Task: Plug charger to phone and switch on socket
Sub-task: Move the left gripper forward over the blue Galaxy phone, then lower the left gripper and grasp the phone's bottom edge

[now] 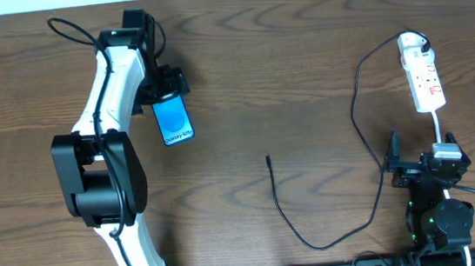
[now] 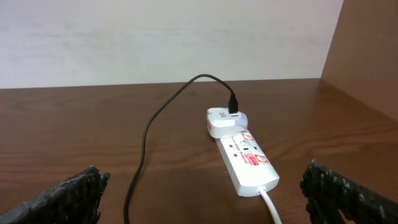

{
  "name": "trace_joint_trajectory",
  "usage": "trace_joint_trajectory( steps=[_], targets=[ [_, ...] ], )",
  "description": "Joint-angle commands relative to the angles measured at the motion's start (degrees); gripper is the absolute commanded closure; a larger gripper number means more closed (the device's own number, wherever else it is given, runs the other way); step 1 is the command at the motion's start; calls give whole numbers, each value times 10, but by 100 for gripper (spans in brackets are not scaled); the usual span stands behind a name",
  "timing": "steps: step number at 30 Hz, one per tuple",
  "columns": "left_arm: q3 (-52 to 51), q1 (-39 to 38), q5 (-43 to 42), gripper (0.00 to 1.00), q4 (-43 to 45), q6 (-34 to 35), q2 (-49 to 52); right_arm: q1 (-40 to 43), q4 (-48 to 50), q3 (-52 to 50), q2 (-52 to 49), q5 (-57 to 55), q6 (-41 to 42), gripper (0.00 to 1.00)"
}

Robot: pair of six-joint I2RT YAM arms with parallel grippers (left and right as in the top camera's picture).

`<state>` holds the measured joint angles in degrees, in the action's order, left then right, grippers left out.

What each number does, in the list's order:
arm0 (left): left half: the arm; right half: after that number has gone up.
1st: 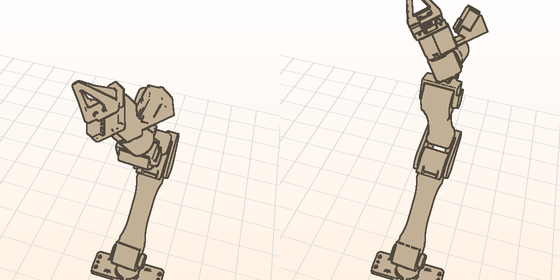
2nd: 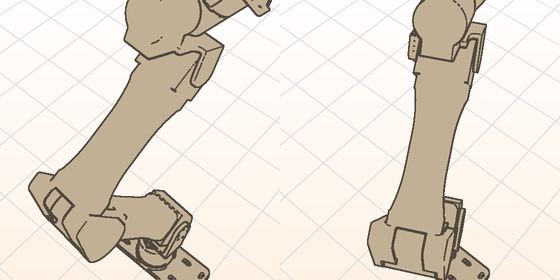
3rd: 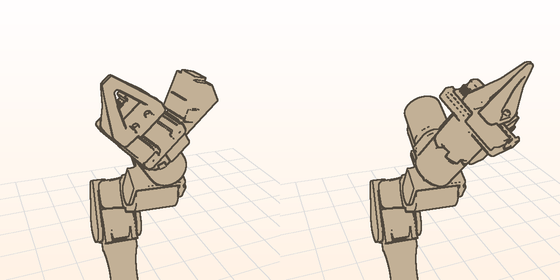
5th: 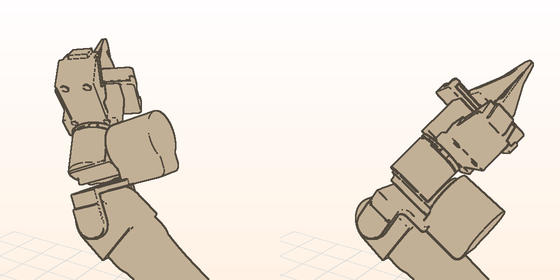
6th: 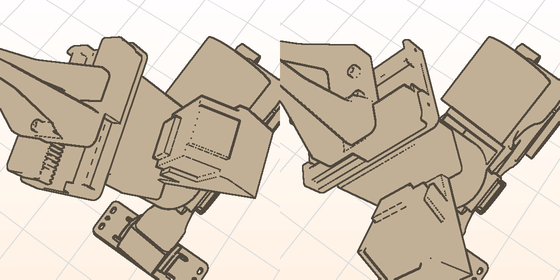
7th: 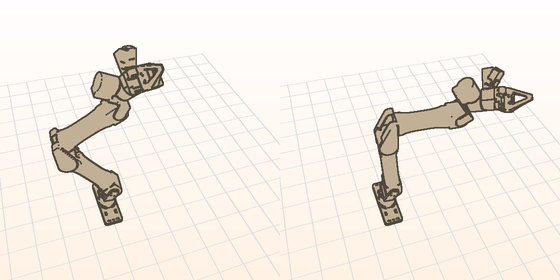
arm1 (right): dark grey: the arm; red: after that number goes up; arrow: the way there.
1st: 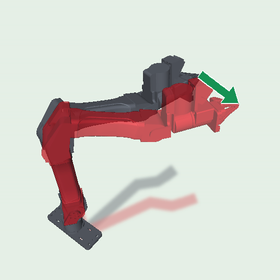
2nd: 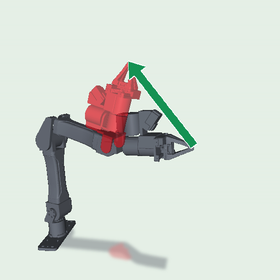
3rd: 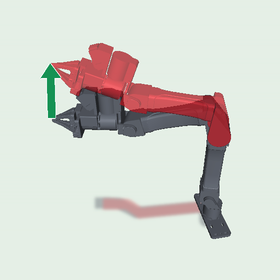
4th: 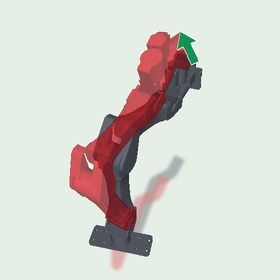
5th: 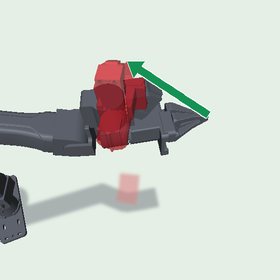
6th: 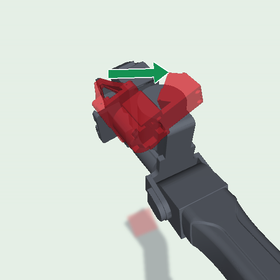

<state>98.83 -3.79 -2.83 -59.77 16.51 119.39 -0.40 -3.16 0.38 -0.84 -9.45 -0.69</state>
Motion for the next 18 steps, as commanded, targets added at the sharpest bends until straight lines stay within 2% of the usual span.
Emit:
trace_joint_trajectory(
  steps=[1,18],
  targets=[
    [-21,2,-7,2,17,1,9,-4,-2,-1,3,-1,-7,1],
    [-57,1,-12,2,59,-6,18,-4,-2,-1,3,-1,-7,1]
  ],
)
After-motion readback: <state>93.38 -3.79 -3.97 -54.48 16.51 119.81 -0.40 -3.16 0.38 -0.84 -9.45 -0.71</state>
